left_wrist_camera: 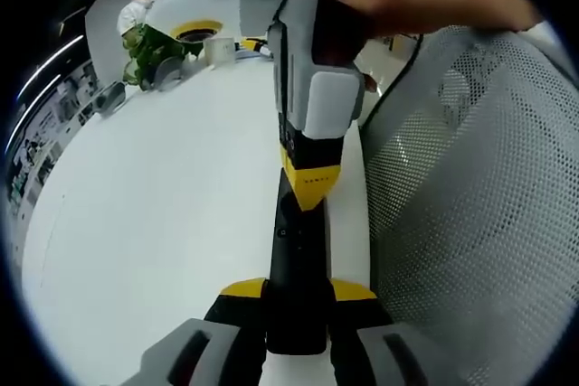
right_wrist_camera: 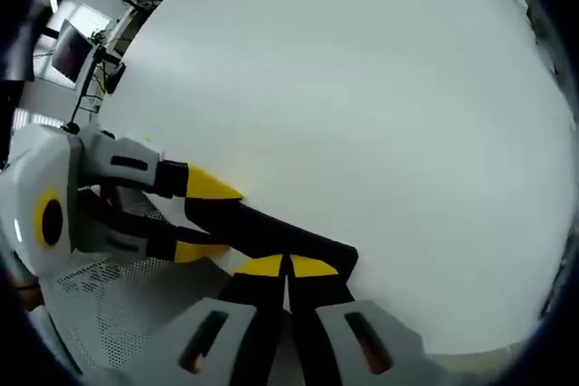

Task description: Press the specified remote control buttons in sequence, fully releasing each button before pressing the next.

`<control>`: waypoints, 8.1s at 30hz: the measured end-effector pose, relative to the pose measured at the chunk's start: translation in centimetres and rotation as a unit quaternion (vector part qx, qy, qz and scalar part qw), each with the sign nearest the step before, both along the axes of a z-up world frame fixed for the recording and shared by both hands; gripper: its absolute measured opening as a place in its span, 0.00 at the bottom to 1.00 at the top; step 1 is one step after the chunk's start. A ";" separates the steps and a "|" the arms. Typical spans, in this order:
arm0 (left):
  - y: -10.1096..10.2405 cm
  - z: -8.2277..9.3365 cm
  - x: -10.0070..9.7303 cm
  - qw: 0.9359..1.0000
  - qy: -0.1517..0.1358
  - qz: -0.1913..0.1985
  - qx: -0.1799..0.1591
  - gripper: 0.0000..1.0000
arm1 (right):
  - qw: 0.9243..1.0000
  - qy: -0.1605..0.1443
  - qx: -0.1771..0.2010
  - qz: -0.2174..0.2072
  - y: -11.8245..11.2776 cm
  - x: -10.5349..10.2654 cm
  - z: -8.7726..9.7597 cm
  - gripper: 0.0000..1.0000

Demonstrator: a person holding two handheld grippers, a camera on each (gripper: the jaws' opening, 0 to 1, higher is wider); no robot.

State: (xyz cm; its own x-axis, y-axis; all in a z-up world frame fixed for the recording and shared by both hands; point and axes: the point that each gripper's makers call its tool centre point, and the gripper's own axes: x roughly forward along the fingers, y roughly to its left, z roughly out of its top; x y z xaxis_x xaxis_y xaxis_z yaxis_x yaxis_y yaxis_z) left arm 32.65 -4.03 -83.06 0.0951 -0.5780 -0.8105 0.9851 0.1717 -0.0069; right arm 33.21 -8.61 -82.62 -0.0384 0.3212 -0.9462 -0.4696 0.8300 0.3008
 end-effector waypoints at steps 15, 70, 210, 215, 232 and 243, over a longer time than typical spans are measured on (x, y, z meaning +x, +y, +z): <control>0.0 0.1 0.0 1.000 0.001 0.014 -0.006 0.25 | 1.000 -0.002 -0.021 0.019 0.0 0.1 0.1 0.00; -0.2 -0.1 -0.2 1.000 0.001 0.010 -0.006 0.27 | 0.994 -0.079 0.015 0.068 2.5 1.9 -0.9 0.00; -0.6 0.1 1.7 0.997 -0.003 0.072 -0.024 0.27 | 0.998 -0.025 0.060 -0.016 2.6 1.3 0.2 0.00; -0.6 0.1 1.8 0.997 -0.004 0.073 -0.026 0.27 | 0.998 -0.028 0.056 -0.004 2.7 1.2 0.3 0.00; -0.5 0.1 1.7 0.997 -0.005 0.070 -0.030 0.27 | 0.997 -0.027 0.077 -0.003 3.7 1.2 0.6 0.00; -0.5 0.0 1.7 0.997 -0.004 0.071 -0.030 0.27 | 0.996 -0.033 0.078 0.003 3.5 1.2 0.2 0.00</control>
State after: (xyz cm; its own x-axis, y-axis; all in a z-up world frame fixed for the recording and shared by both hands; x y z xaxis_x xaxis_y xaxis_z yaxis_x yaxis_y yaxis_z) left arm 34.40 -4.54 -83.01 0.1862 -0.6062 -0.7732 0.9511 0.3086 -0.0130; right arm 34.41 -5.07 -82.38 0.0205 0.4636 -0.8858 -0.4969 0.7735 0.3934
